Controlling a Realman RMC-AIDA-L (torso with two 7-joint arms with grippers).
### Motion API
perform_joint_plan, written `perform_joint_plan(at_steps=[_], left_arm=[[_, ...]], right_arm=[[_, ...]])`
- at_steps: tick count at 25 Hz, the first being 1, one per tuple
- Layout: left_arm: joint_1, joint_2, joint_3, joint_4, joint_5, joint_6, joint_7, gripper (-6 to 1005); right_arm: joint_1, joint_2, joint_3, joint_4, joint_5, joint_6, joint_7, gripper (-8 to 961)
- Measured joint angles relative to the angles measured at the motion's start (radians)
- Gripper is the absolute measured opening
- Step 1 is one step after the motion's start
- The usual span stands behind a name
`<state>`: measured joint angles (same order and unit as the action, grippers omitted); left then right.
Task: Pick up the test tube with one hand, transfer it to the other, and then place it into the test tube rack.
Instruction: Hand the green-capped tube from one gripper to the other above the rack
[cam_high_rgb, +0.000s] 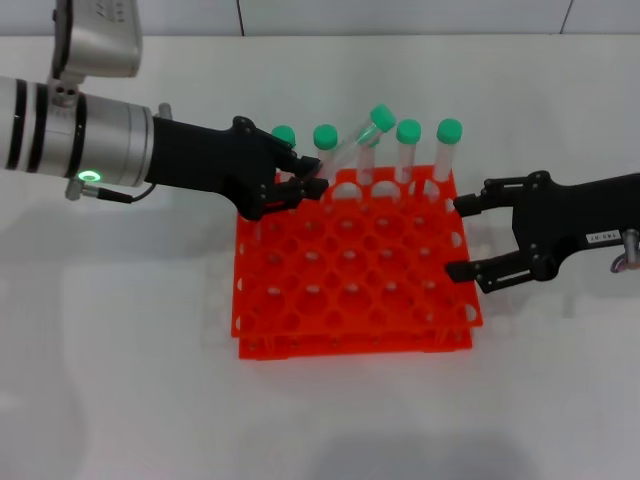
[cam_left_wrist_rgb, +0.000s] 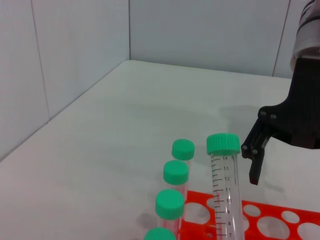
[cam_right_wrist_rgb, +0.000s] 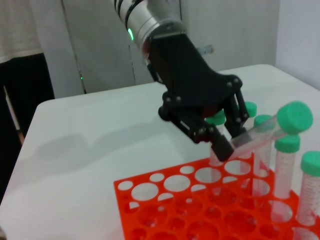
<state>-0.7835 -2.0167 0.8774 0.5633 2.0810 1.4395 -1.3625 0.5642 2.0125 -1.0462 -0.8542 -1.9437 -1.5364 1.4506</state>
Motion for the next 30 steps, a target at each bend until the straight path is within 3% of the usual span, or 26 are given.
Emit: perform_joint_plan(at_steps=[20, 30], left_arm=[[0.048, -0.012, -0.001, 0.001, -0.080, 0.005, 0.124, 200], [0.048, -0.013, 0.000, 0.001, -0.078, 0.006, 0.134, 199]], right_arm=[[-0.002, 0.001, 0.008, 0.012, 0.185, 0.051, 0.123, 856], [0.008, 0.007, -0.002, 0.202, 0.434, 0.071, -0.015, 838]])
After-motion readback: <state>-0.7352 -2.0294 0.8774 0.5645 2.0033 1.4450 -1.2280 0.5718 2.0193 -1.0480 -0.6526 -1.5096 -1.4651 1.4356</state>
